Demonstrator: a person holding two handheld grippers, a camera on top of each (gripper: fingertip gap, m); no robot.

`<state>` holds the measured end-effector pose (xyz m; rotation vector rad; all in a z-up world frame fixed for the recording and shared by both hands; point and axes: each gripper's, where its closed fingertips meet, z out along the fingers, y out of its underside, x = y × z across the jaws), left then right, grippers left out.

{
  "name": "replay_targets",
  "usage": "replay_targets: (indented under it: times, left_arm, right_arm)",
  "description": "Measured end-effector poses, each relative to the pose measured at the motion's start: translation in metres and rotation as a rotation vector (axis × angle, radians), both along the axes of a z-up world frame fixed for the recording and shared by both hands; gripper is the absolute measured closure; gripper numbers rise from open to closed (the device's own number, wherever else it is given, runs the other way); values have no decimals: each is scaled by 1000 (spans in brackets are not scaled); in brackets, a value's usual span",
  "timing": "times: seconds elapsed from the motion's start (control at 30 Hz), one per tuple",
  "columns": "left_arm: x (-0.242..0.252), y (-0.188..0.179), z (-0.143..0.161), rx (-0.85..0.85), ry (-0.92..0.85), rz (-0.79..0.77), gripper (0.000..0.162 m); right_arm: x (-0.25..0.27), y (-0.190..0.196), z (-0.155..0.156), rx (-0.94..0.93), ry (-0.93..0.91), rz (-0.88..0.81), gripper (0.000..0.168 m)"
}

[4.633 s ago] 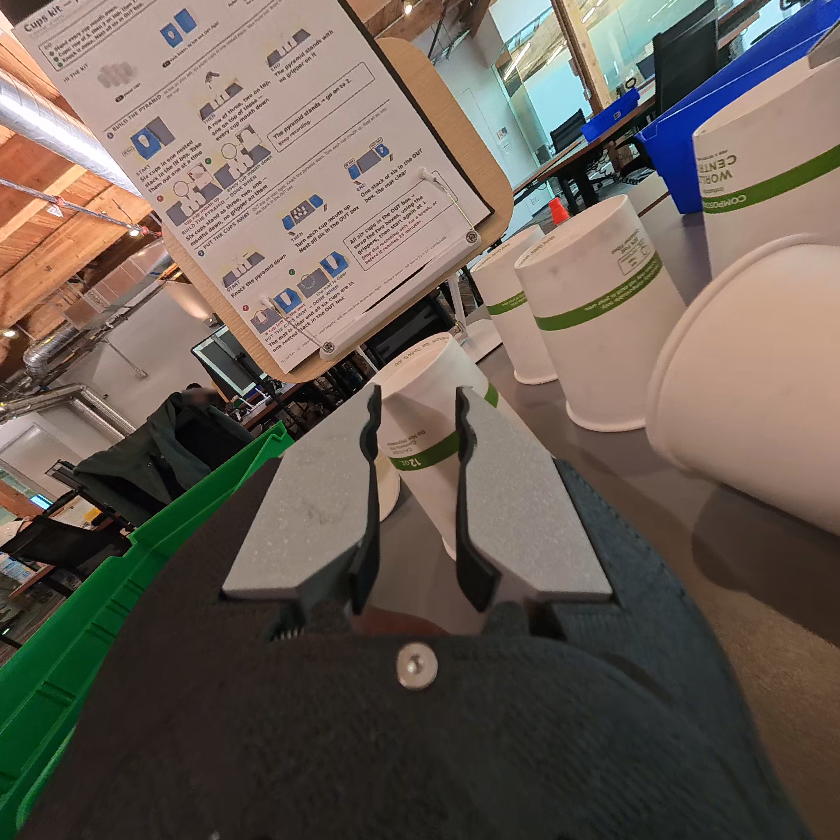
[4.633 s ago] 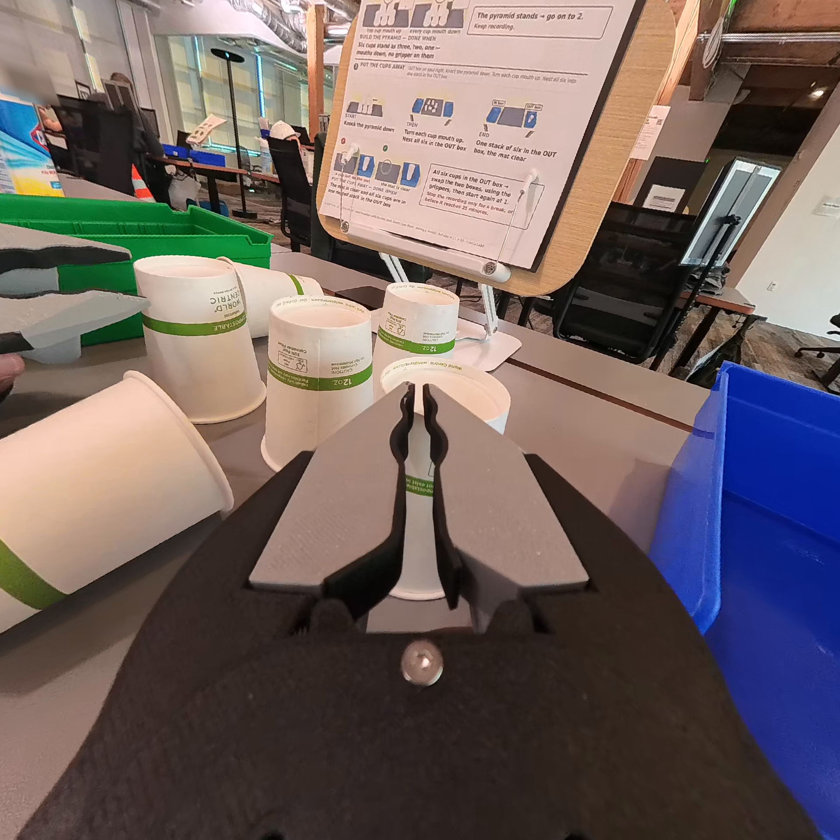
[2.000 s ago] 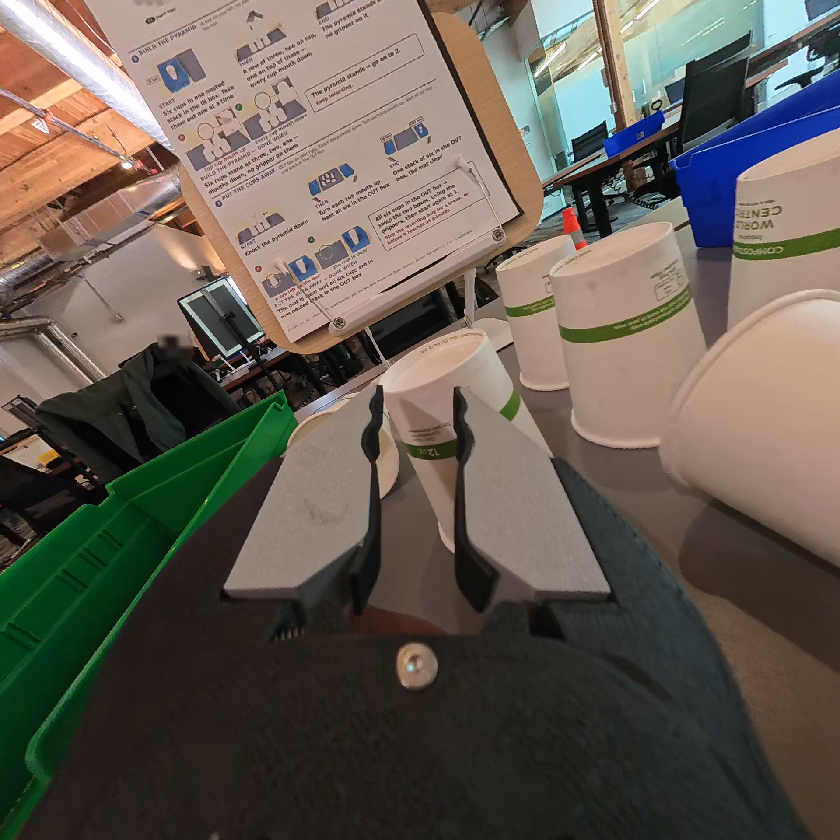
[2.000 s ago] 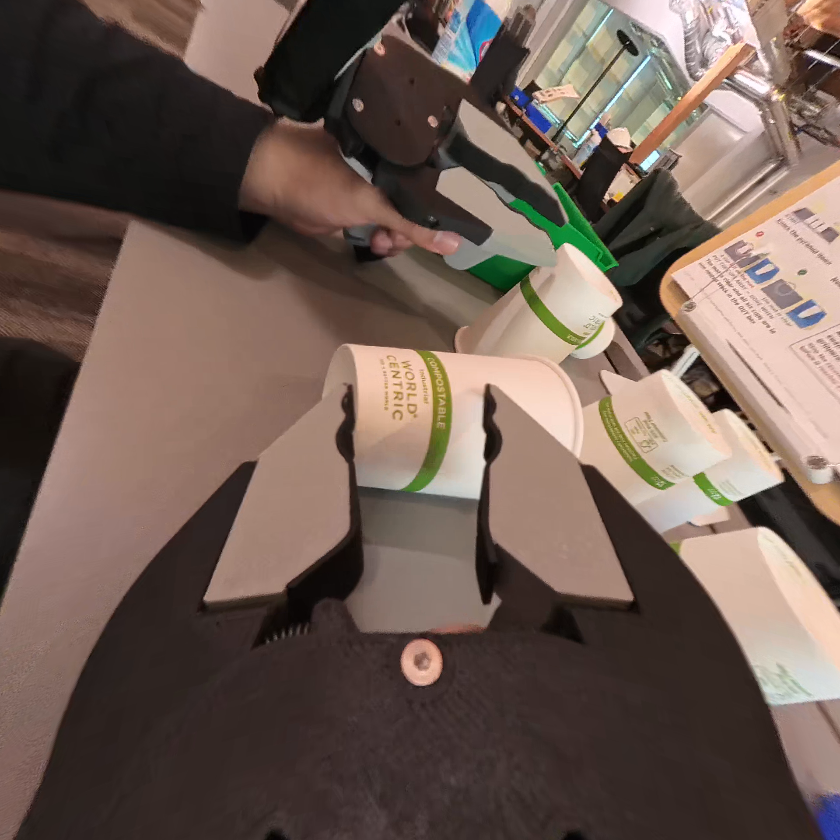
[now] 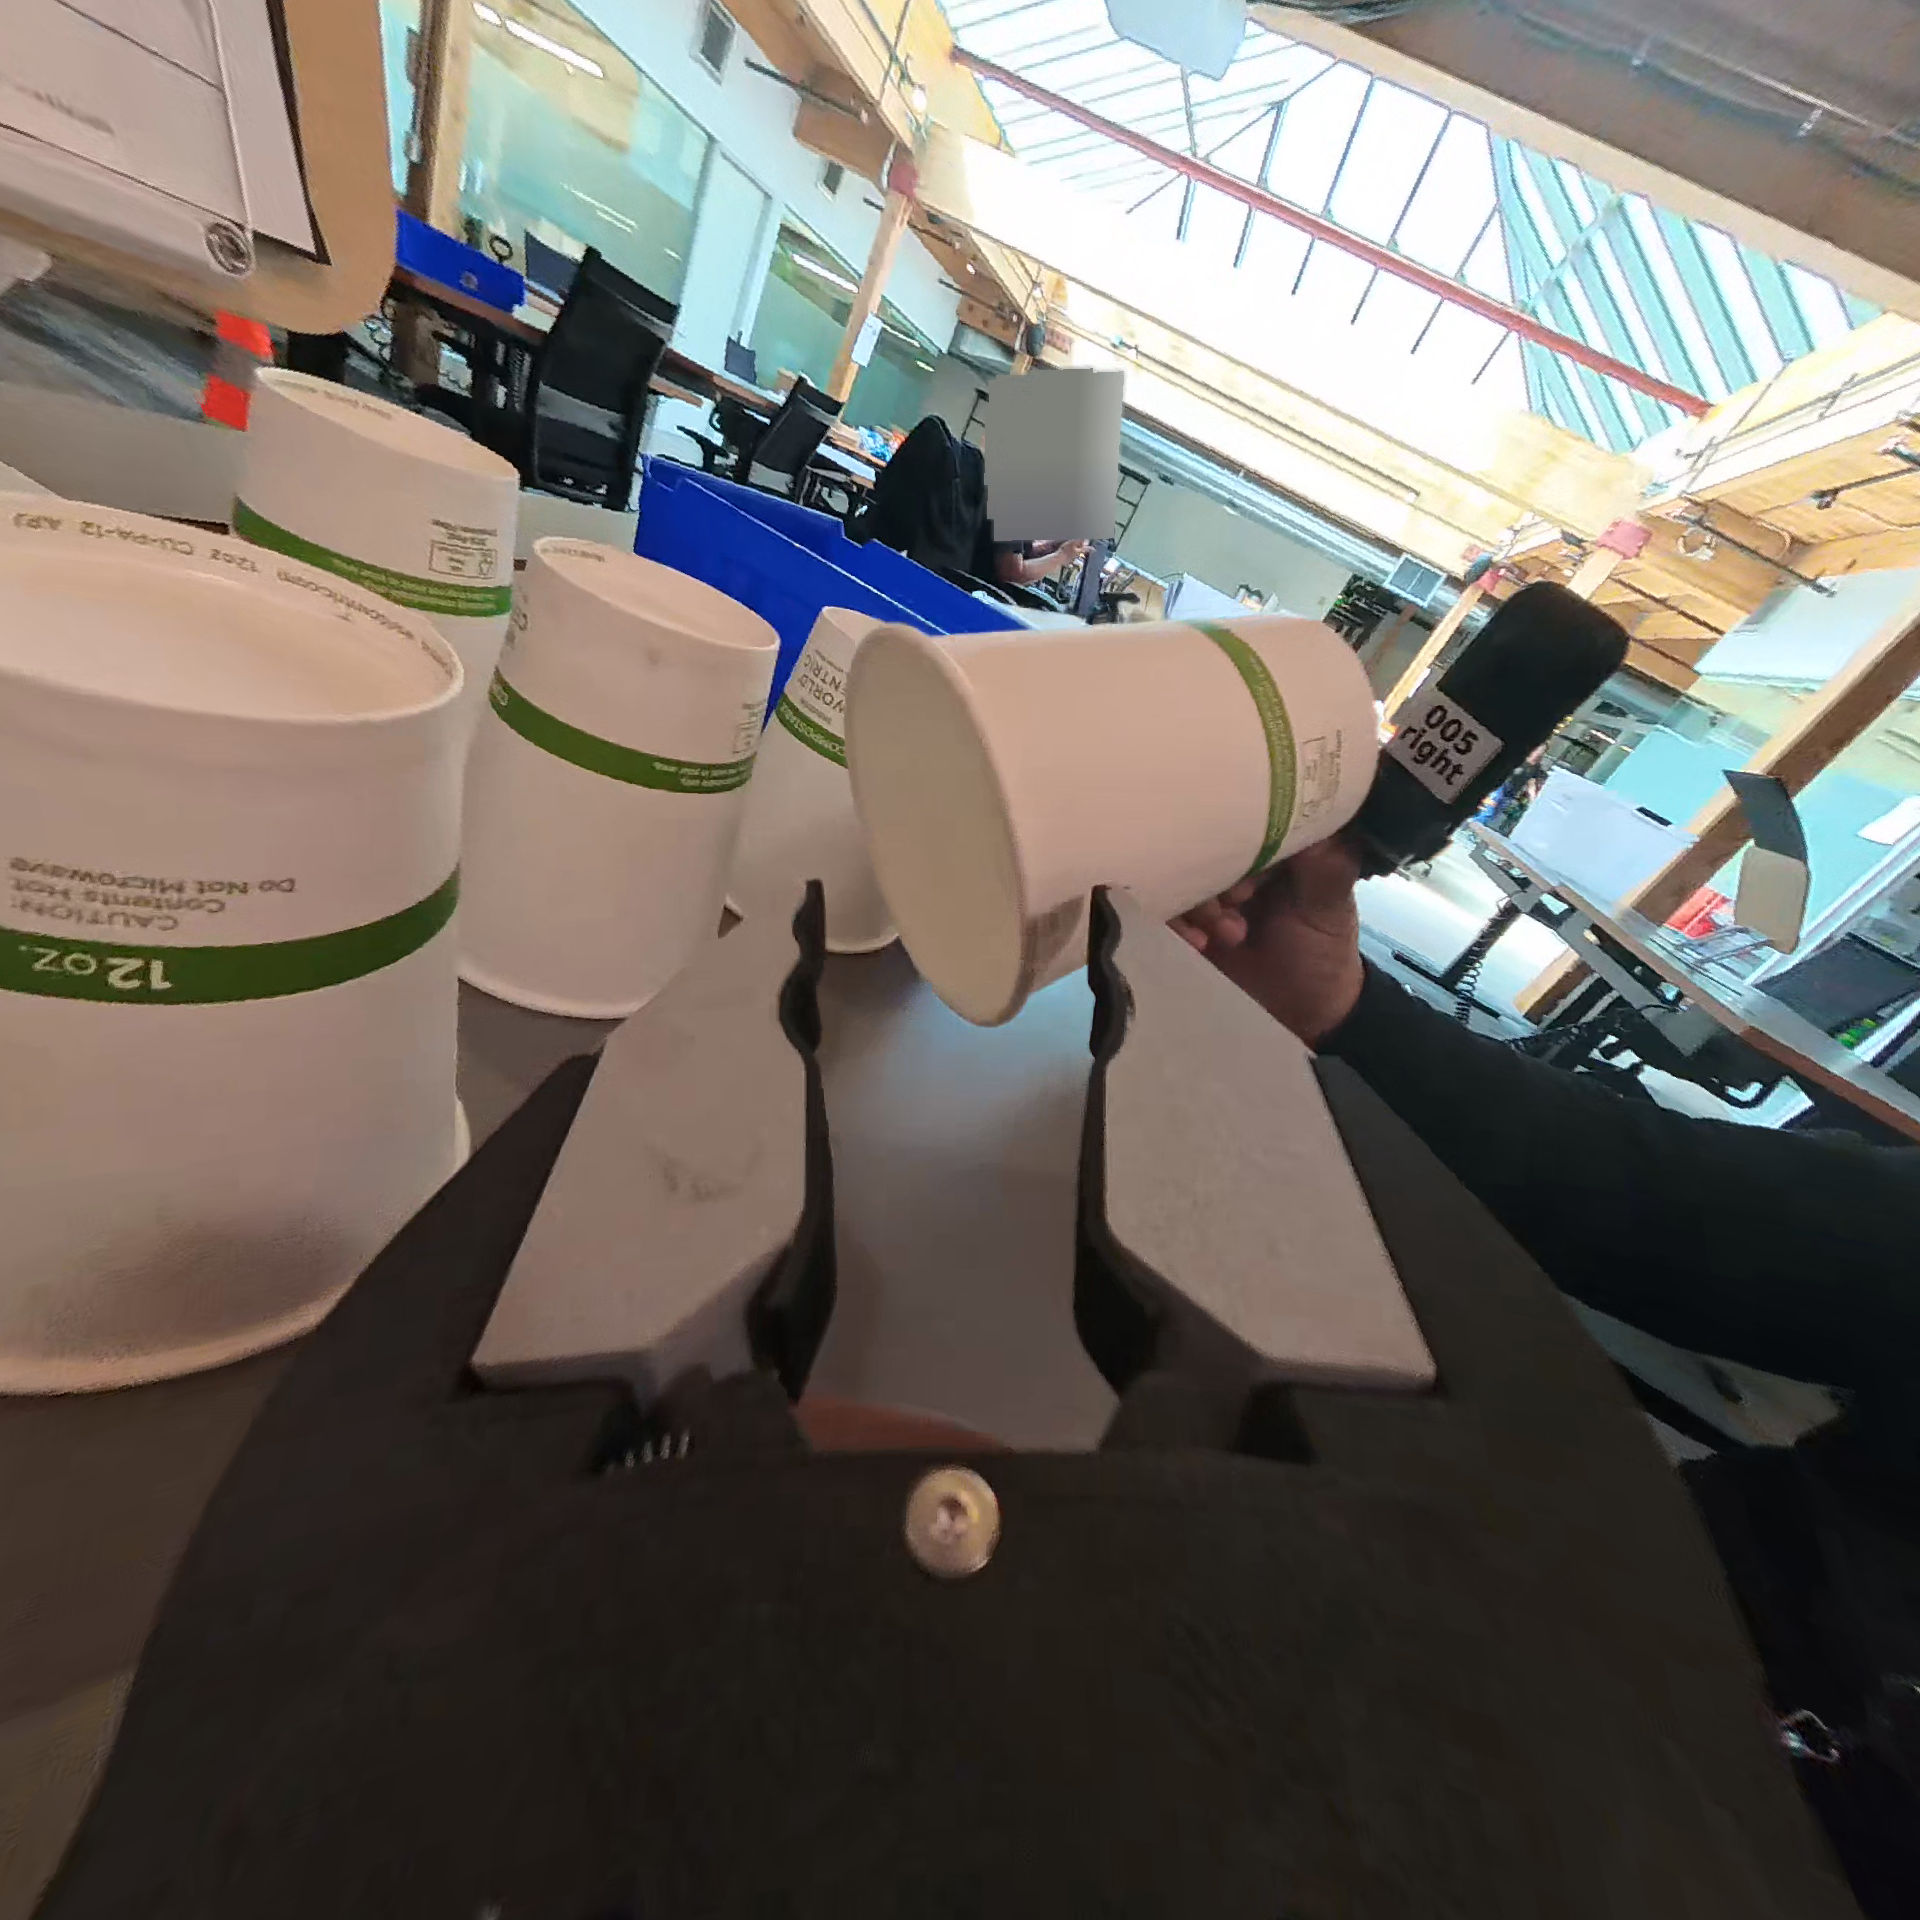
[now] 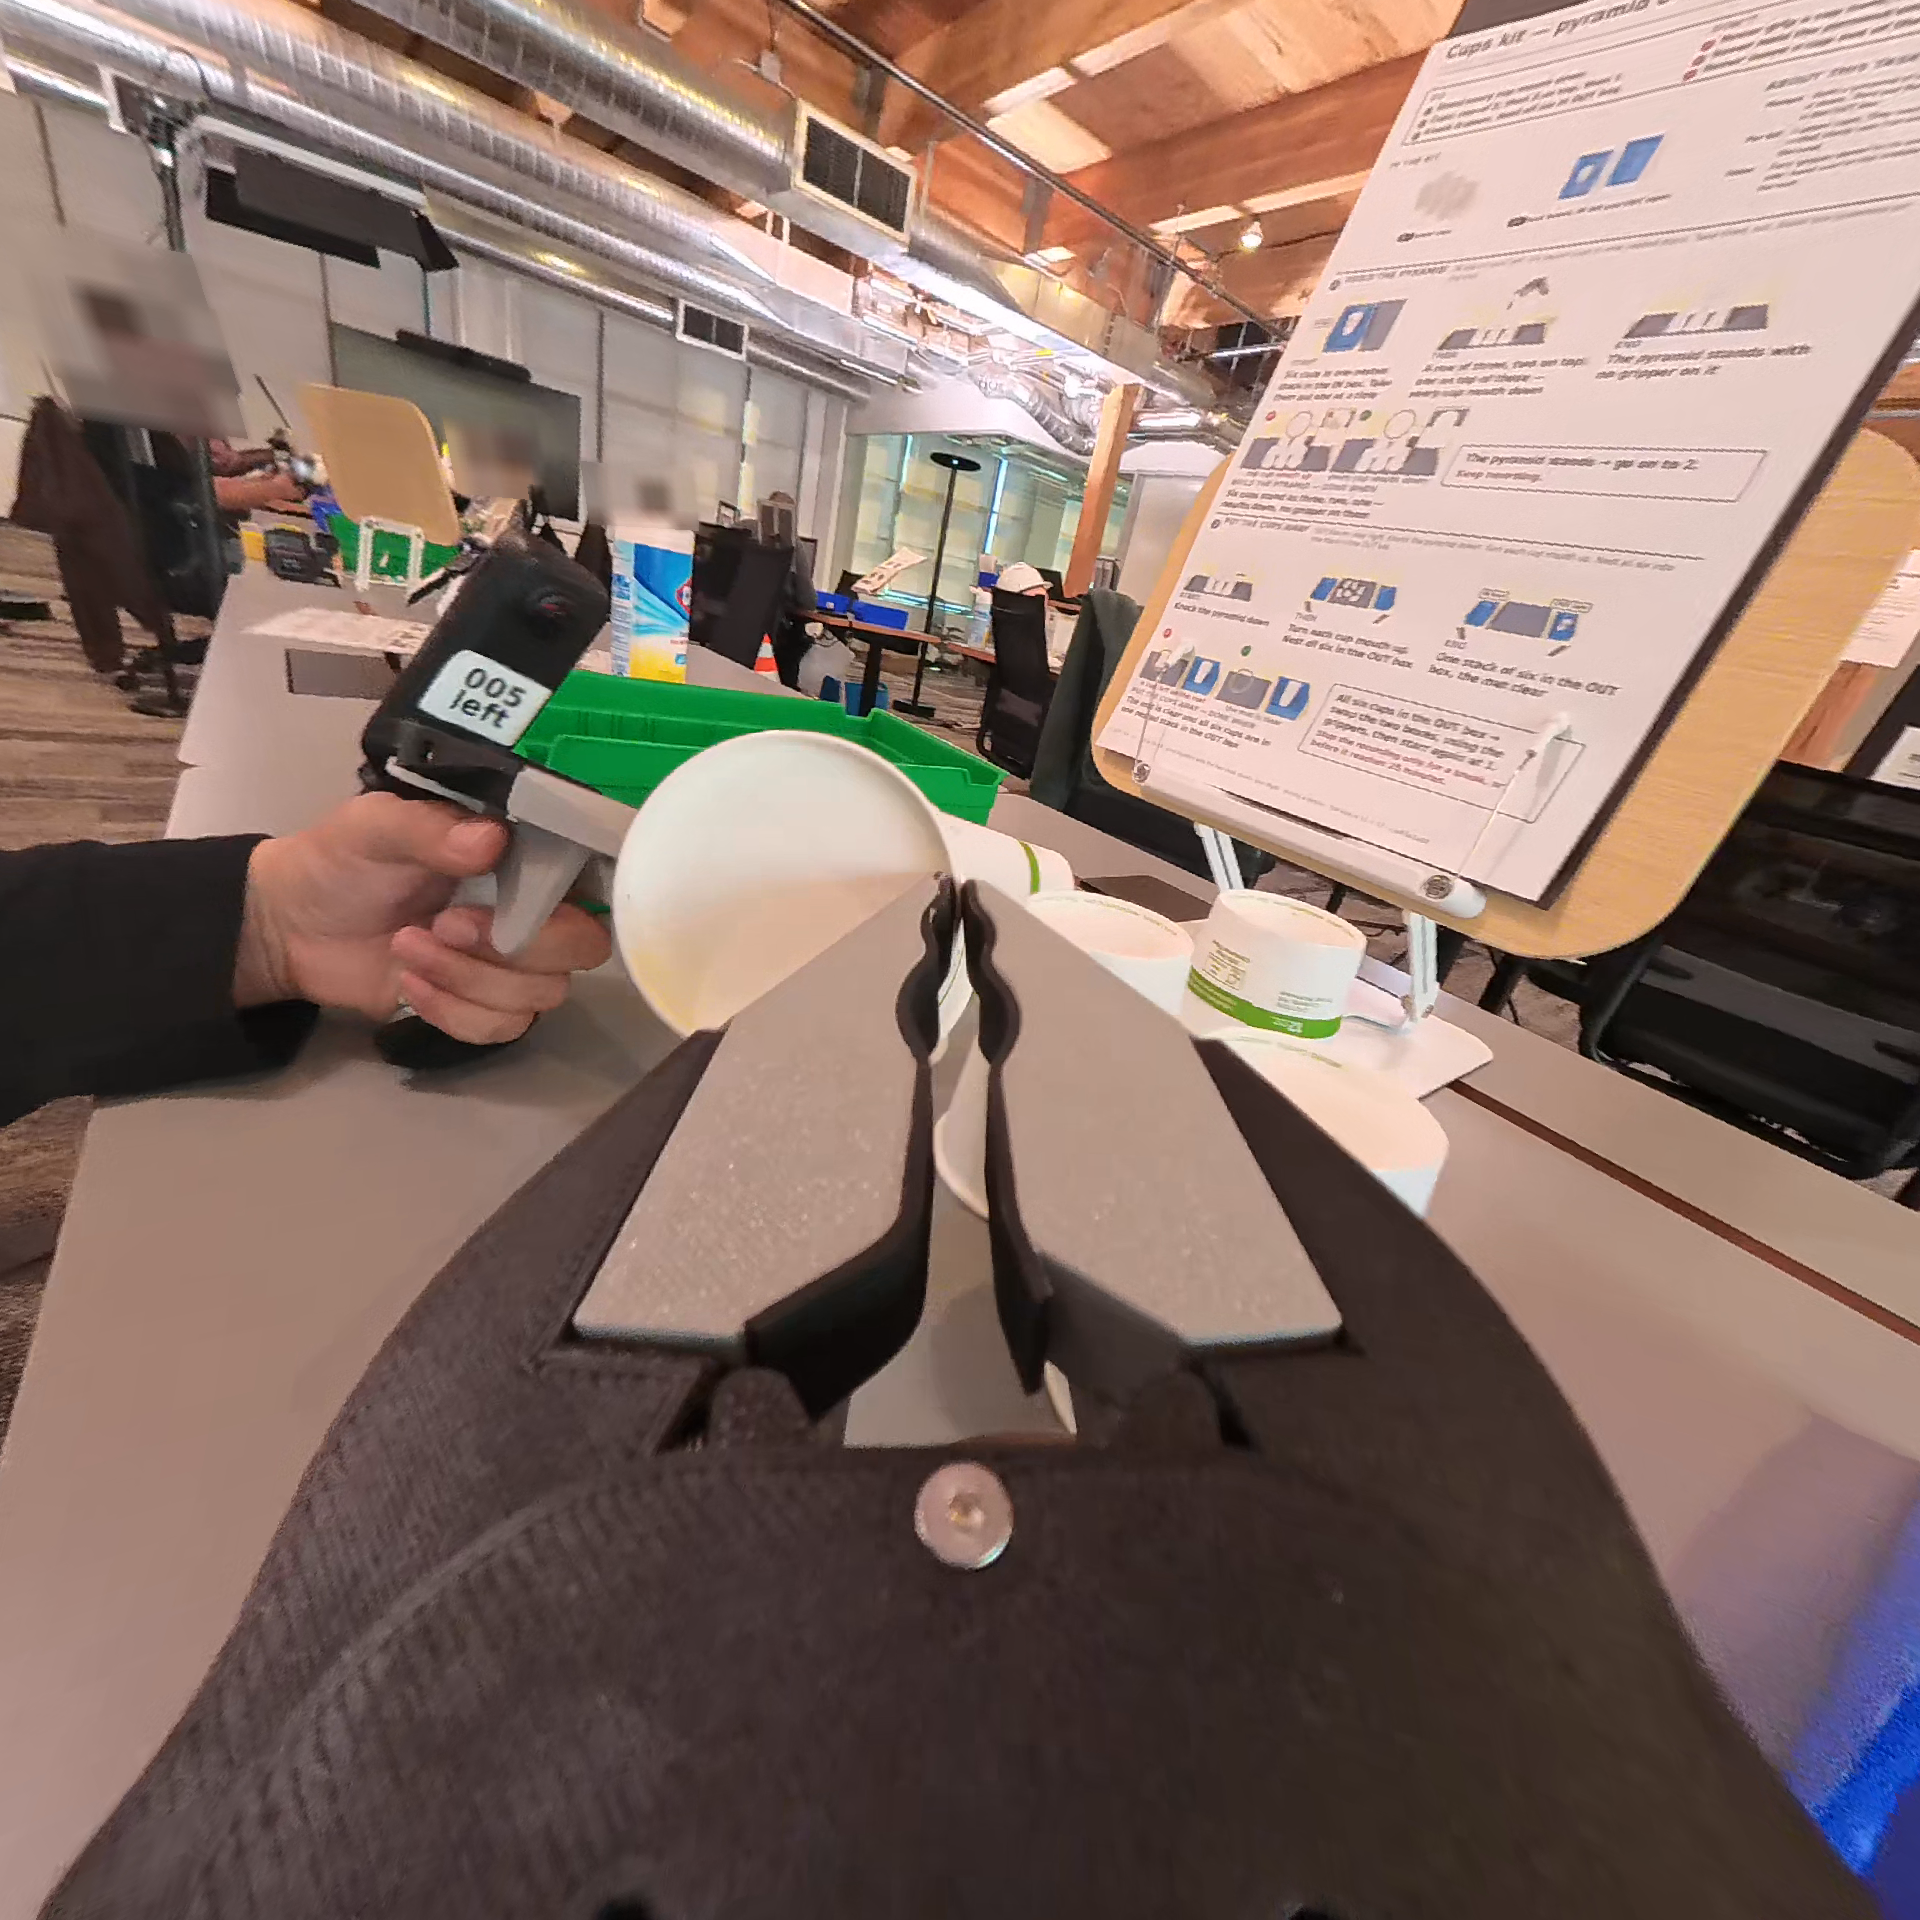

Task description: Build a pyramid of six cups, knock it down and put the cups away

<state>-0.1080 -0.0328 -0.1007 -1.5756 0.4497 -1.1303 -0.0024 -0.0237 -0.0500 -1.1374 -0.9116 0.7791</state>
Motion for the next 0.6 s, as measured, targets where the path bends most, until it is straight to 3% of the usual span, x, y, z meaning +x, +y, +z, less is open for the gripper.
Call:
replay_targets:
  times: [0.13,0.17,0.43,0.6]
  left_arm:
    - [4,-7,3,36,10,-31,134]
    - [6,-9,3,48,13,-49,145]
    - [0,-8,8,173,94,20,148]
    - [-11,-5,19,241,76,96,152]
  right_arm:
    - [-7,-7,-4,25,-31,25,168]
    - [-8,-8,-5,28,-40,30,168]
    - [-12,-9,-17,31,-104,40,168]
    - [-21,0,-48,29,-286,-11,168]
